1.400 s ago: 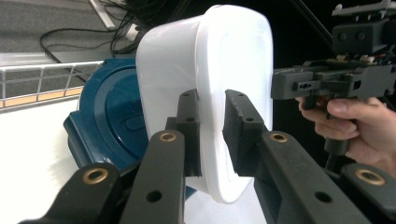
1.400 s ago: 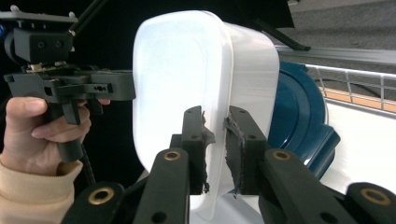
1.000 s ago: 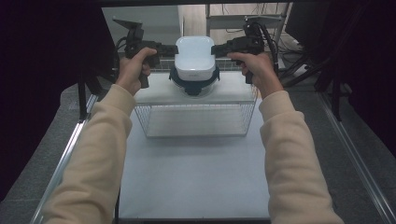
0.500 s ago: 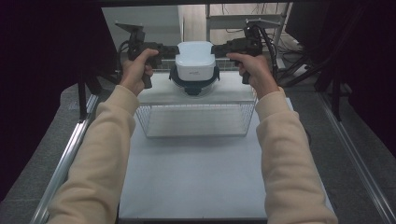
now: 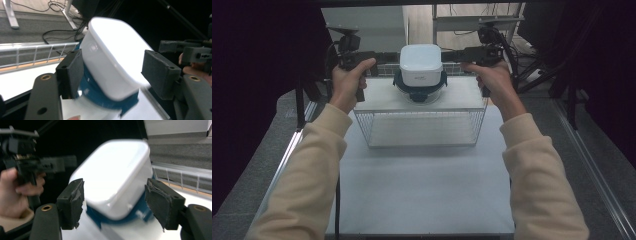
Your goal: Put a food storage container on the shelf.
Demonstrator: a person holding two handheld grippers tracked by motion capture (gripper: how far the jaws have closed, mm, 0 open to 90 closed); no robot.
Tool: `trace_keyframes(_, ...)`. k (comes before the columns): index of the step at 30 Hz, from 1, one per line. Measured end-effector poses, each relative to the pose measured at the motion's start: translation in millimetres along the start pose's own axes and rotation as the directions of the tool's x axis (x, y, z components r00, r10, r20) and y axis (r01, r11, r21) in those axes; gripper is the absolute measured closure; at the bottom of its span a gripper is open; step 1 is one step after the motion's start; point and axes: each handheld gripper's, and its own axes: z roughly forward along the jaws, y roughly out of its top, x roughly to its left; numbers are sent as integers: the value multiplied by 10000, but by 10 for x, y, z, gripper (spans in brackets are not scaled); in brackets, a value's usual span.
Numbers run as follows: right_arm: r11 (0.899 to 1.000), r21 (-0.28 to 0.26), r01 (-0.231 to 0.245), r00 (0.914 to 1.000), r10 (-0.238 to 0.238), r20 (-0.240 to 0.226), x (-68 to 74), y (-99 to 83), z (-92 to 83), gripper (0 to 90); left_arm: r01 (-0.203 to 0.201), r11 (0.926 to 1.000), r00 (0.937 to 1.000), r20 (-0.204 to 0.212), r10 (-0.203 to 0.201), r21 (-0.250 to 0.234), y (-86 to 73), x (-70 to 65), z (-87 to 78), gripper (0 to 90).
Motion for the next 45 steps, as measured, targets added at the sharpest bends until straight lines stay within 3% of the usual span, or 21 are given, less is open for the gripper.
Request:
trace_keyframes(6, 9952, 549, 808, 9953, -835, 491, 15, -215, -225, 281, -1090, 9936, 9934, -323, 1100, 301, -208, -54, -236, 257)
trace_keyframes(14, 9794, 1083, 1702, 9787, -1809, 973, 69, -496, -411, 258, -1582, 9850, 9865, -312, 1607, 693, -544, -72, -420, 230)
trace_keyframes(17, 9776, 1174, 1746, 9757, -1878, 1125, 44, -616, -450, 258, -1674, 9830, 9846, -372, 1706, 751, -668, -64, -494, 230)
trace_keyframes(22, 9732, 1429, 1802, 9732, -1976, 1181, -26, -882, -497, 258, -1768, 9781, 9793, -804, 1860, 1098, -916, -27, -569, 226)
trace_keyframes(27, 9658, 1737, 1924, 9636, -2195, 1530, -84, -1204, -527, 263, -2005, 9691, 9685, -1197, 2182, 1436, -1192, -5, -600, 229)
trace_keyframes(32, 9645, 1733, 1992, 9629, -2255, 1484, -135, -1565, -560, 270, -2286, 9605, 9574, -1424, 2514, 1588, -1550, -6, -584, 236)
trace_keyframes(36, 9682, 1722, 1815, 9709, -2042, 1248, -208, -1904, -558, 276, -2153, 9567, 9612, -1303, 2430, 1961, -1912, 70, -515, 245)
trace_keyframes(40, 9630, 1872, 1938, 9613, -2245, 1595, -241, -2175, -568, 281, -1947, 9557, 9641, -1365, 2279, 2209, -2209, 159, -467, 244)
trace_keyframes(45, 9601, 2131, 1813, 9562, -2227, 1900, -301, -2466, -513, 286, -1844, 9539, 9582, -1725, 2281, 2368, -2485, 268, -417, 245)
